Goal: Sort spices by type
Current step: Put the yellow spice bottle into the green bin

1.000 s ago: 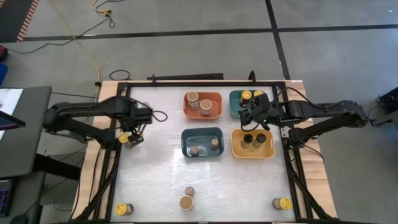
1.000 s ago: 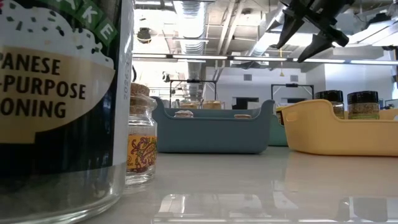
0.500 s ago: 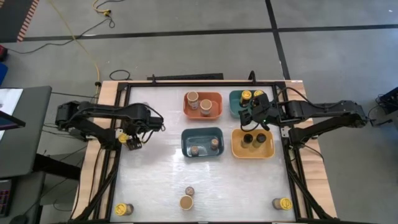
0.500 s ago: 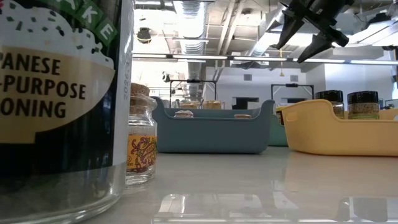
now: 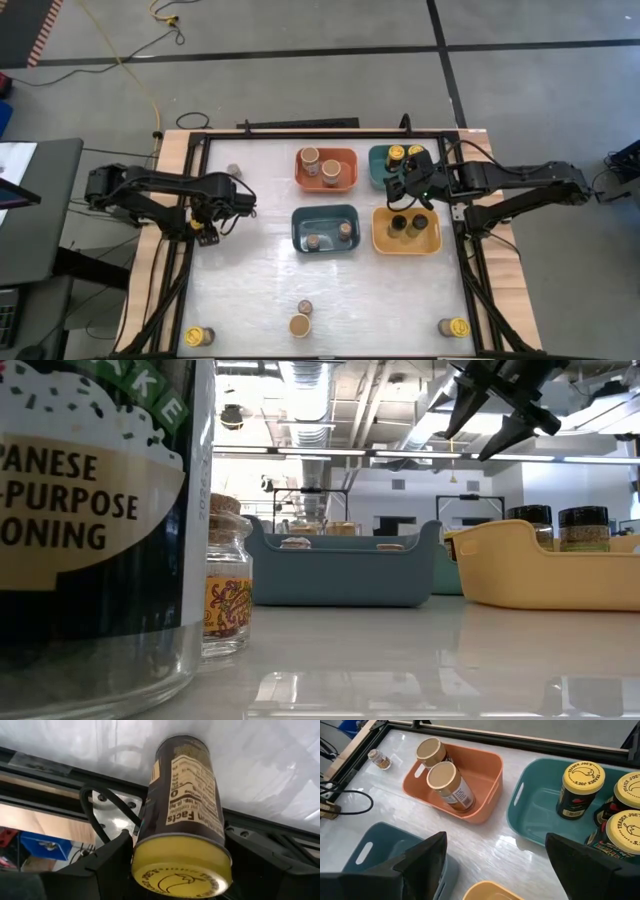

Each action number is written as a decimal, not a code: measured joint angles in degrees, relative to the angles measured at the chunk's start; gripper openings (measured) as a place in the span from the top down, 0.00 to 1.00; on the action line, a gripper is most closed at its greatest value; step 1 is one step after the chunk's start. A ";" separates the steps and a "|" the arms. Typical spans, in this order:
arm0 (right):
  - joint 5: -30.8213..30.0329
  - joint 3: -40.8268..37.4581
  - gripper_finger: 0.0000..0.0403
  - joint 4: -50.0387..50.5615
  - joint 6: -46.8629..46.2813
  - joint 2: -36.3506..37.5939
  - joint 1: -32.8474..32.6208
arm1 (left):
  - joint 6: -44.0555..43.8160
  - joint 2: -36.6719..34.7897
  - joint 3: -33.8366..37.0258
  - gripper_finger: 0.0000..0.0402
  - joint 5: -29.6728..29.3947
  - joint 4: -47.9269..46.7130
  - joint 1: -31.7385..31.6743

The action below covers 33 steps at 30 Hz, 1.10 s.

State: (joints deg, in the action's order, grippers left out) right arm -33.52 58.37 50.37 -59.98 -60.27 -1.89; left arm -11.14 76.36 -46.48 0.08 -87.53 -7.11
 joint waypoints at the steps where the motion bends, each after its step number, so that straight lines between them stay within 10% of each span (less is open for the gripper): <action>1: 0.00 0.00 0.10 0.00 0.01 0.00 0.00 | 0.00 0.00 0.15 0.28 0.00 -0.06 0.00; 21: 0.08 0.00 0.10 -0.03 1.85 0.00 0.02 | -1.45 0.02 -0.75 0.44 0.10 -0.76 0.03; 33: 0.66 0.00 0.10 4.95 17.91 5.25 0.02 | -18.00 4.44 -25.22 0.44 4.83 -2.49 0.09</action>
State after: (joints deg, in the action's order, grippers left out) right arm -32.86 58.37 55.33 -42.08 -55.02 -1.87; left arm -29.14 80.79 -71.70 4.91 -90.02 -7.03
